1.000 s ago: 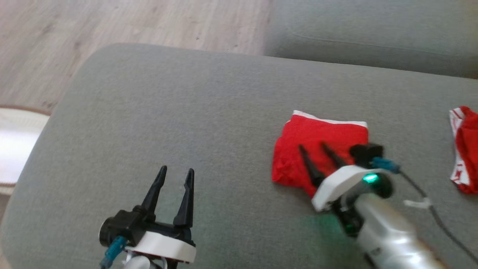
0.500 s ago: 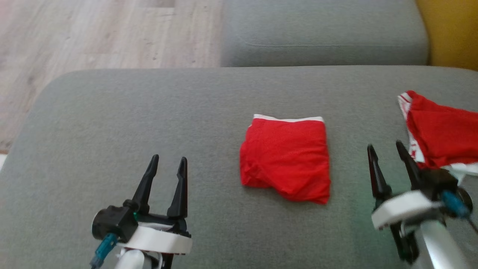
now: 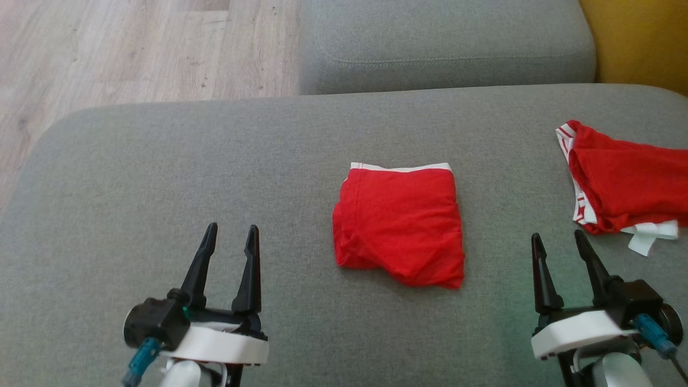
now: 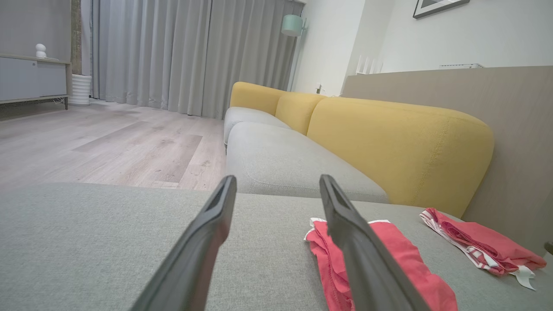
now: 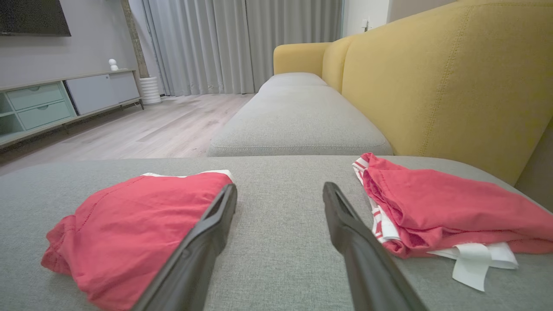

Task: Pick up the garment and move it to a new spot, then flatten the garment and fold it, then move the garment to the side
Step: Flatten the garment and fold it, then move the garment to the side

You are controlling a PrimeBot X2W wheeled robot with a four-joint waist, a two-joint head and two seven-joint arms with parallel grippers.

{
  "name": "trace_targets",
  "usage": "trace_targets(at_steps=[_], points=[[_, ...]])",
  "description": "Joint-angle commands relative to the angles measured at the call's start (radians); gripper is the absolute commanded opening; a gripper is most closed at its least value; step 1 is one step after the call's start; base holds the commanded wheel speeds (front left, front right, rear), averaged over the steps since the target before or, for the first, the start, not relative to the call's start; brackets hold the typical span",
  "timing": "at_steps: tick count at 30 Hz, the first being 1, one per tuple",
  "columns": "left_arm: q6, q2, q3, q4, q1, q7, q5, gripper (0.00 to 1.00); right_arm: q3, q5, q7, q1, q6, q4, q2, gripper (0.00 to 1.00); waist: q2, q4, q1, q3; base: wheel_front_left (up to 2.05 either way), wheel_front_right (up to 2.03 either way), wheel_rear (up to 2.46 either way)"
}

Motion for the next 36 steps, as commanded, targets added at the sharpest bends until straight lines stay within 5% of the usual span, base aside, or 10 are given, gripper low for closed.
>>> trace_targets(at_steps=[1,17,34,36], points=[[0.003,0.002,0.035,-0.032,-0.030,-0.005,0.000,1.00,0.020,-0.009,-0.013,-0.026,0.008,-0.036,0.000,1.00,0.0000,0.003,0.0000,0.001,0.00,0.00,0.00],[-0.007,0.002,-0.016,-0.021,-0.090,-0.005,-0.003,1.00,0.045,-0.010,0.059,-0.184,0.008,0.067,0.007,1.00,0.0000,0.098,0.0000,0.131,0.00,0.00,0.00],[-0.012,0.002,-0.064,0.007,-0.126,-0.005,-0.026,1.00,0.109,0.167,0.197,-0.372,0.008,0.470,0.008,1.00,0.0000,0.204,0.0000,0.174,0.00,0.00,0.00],[-0.012,0.002,-0.063,0.009,-0.123,-0.005,-0.024,1.00,0.125,0.160,0.193,-0.381,0.008,0.496,0.008,0.11,0.0000,0.206,0.0000,0.171,0.00,0.00,0.00]])
